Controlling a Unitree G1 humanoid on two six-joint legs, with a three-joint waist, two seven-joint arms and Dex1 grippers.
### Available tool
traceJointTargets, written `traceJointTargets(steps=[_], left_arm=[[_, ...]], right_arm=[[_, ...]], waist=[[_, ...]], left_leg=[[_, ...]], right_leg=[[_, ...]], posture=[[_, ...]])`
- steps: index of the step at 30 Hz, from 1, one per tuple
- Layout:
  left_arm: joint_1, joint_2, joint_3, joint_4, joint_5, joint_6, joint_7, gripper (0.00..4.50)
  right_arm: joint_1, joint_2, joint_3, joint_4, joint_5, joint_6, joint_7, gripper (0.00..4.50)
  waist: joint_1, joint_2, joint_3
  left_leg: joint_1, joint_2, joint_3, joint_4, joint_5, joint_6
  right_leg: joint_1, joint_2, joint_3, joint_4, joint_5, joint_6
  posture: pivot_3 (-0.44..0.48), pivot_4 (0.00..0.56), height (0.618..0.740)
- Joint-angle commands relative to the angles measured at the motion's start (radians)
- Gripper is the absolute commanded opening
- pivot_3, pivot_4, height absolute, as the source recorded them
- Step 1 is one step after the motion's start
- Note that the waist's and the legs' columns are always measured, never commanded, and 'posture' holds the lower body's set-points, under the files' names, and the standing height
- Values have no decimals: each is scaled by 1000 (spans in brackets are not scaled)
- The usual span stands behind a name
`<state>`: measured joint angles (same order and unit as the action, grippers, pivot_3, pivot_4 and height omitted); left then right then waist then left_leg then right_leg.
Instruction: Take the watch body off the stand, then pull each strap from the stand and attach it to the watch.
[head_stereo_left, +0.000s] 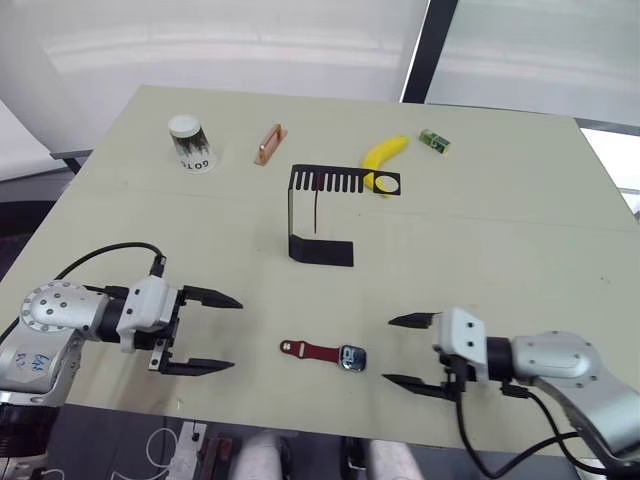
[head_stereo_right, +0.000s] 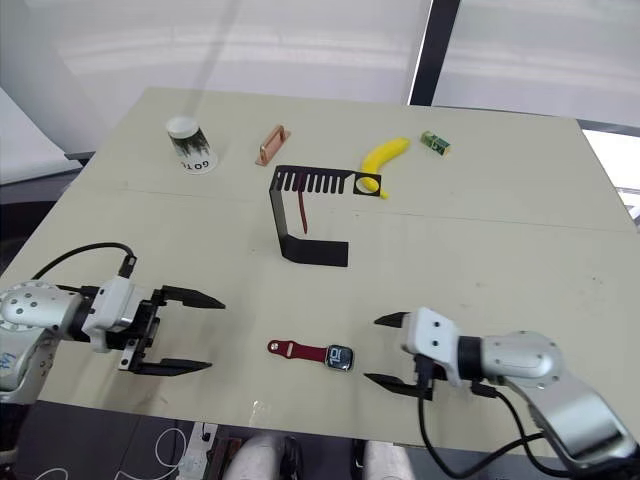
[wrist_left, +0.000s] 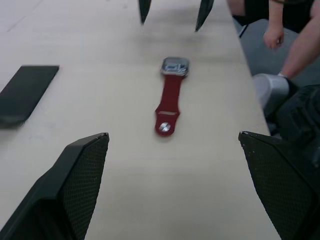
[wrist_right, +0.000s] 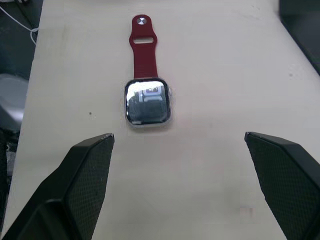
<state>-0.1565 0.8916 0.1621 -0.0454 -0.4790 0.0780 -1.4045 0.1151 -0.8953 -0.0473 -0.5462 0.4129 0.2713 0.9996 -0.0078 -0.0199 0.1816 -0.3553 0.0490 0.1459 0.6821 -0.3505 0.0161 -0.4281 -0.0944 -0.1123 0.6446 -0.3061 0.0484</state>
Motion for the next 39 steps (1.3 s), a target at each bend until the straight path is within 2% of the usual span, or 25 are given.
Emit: traceJointTargets(steps=[1,3,9,13,17,22,26,29,32,36,39], left_arm=[[8,29,38,142,108,-86,71,4500],[3,32,40,212,168,-145,122,4500],[-28,-16,151,279,164,-135,340,4500],[-45,-22,231,352,144,-115,431,4500],[-27,-23,252,346,119,-92,431,4500],[0,-46,239,296,134,-121,444,4500],[18,-93,203,179,116,-100,461,4500],[29,-123,180,66,101,-61,484,4500],[48,-154,153,-86,67,6,511,4500],[92,-217,120,-267,13,122,598,4500],[136,-260,59,-395,4,184,651,4500]], right_arm=[[126,-6,-236,56,10,-117,55,4426],[181,13,-373,143,2,-173,52,4426],[266,75,-688,391,-39,-260,-41,4426],[312,113,-799,516,-61,-318,-84,4426],[300,133,-810,559,-33,-323,-91,4426],[251,158,-730,570,2,-316,-53,4426],[134,178,-607,505,62,-219,-79,4426],[17,206,-465,428,102,-118,-92,4426],[-106,261,-275,356,69,-41,-136,4426],[-286,365,-76,379,-8,-11,-185,4426],[-422,447,58,468,-94,-35,-198,3749]], waist=[[6,0,0],[7,0,0],[7,-1,0],[8,0,0],[7,0,0],[-6,0,0],[-24,1,0],[-23,2,1],[-22,2,1],[-20,2,1],[-21,2,1]], left_leg=[[0,0,0,0,0,0],[1,-1,1,-1,0,0],[1,0,1,-1,-1,1],[1,0,1,-2,-1,0],[2,0,2,-3,-1,0],[4,0,3,-3,-1,-1],[5,0,3,-4,-1,-3],[5,-1,4,-2,-1,-2],[4,0,3,-2,-1,-3],[4,0,3,-1,0,-4],[4,-1,3,0,0,-3]], right_leg=[[0,0,0,0,0,0],[0,0,0,0,0,0],[1,-1,1,0,0,1],[0,-1,1,0,0,1],[0,-1,1,0,0,1],[1,-1,3,1,0,1],[0,-1,3,3,0,0],[0,-2,4,6,0,0],[-1,-2,4,8,0,-1],[-1,-2,4,8,0,-1],[-2,-2,4,9,0,-1]], posture=[[0,150,729],[0,150,729],[0,150,729],[0,150,729],[0,150,729],[0,150,729],[0,150,729],[0,150,729],[0,150,729],[0,150,729],[0,150,729]])
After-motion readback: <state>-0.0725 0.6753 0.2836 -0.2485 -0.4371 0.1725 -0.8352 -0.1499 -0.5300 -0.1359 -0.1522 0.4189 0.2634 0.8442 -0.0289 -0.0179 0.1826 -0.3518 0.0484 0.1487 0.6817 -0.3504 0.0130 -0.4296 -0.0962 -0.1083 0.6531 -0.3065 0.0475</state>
